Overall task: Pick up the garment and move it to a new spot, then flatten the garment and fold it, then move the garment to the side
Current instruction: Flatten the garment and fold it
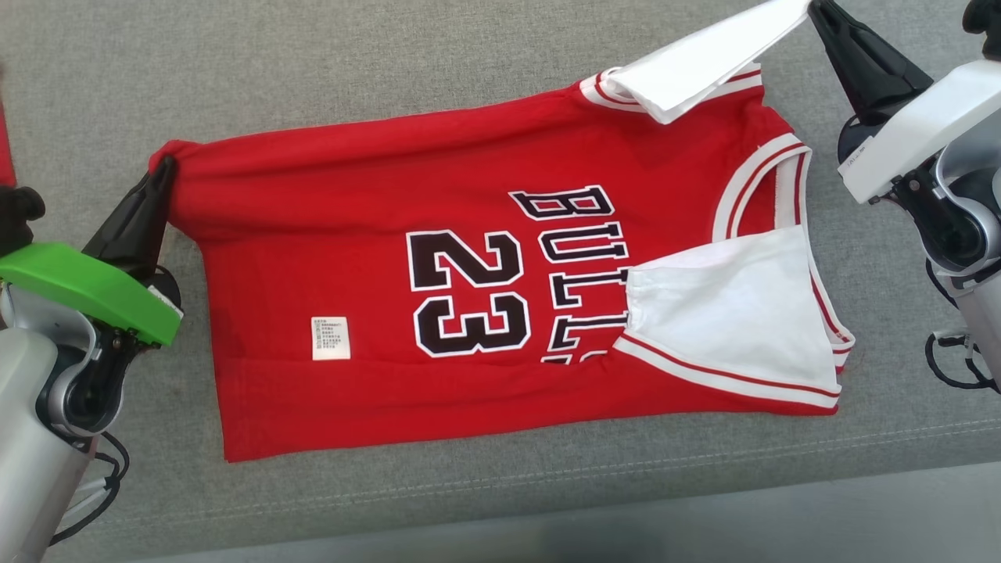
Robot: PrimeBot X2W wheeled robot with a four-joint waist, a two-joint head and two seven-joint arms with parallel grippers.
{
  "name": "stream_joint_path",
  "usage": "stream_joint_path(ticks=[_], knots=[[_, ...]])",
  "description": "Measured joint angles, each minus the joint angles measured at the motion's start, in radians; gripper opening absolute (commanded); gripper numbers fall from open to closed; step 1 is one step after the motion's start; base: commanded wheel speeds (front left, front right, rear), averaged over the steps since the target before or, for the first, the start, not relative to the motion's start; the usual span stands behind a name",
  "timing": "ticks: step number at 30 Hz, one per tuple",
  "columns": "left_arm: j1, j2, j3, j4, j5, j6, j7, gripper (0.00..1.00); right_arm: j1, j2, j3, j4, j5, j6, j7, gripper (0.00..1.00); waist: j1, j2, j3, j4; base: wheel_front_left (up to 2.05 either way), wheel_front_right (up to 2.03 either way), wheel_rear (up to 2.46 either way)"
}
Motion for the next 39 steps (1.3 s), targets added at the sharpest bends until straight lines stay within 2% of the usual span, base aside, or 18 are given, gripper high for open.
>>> stream_joint_path(ticks=[5, 12, 17, 23, 33, 39], knots=[[-0.013, 0.002, -0.008, -0.004, 0.014, 0.0, -0.011, 0.0, 0.0, -0.001, -0.003, -0.01, 0.0, -0.007, 0.002, 0.0, 0.0, 0.0, 0.008, 0.001, 0.0, 0.0, 0.0], [-0.04, 0.03, -0.04, -0.01, 0.085, 0.0, -0.029, 0.0, 0.0, -0.003, -0.003, -0.021, 0.009, -0.008, 0.012, 0.0, 0.0, 0.0, 0.012, 0.001, 0.0, 0.0, 0.0], [-0.059, 0.055, -0.082, -0.013, 0.191, 0.0, -0.044, 0.0, 0.0, -0.003, -0.001, -0.027, 0.009, -0.009, 0.013, 0.0, 0.0, 0.0, 0.013, -0.001, 0.0, 0.0, 0.0], [-0.058, 0.058, -0.098, -0.011, 0.201, 0.0, -0.054, 0.0, 0.014, -0.006, -0.002, -0.035, 0.009, -0.012, 0.013, 0.0, 0.0, 0.0, 0.008, -0.005, 0.0, 0.0, 0.0], [-0.03, 0.036, -0.057, 0.004, 0.202, 0.0, -0.062, 0.0, 0.079, -0.002, -0.004, -0.063, 0.037, -0.016, 0.009, 0.0, 0.0, 0.0, -0.009, -0.005, 0.0, 0.0, 0.0], [-0.005, 0.012, 0.011, -0.021, 0.238, 0.0, -0.062, 0.0, 0.127, 0.007, -0.011, -0.095, 0.054, -0.024, -0.011, 0.0, 0.0, 0.0, -0.014, -0.004, 0.0, 0.0, 0.0]])
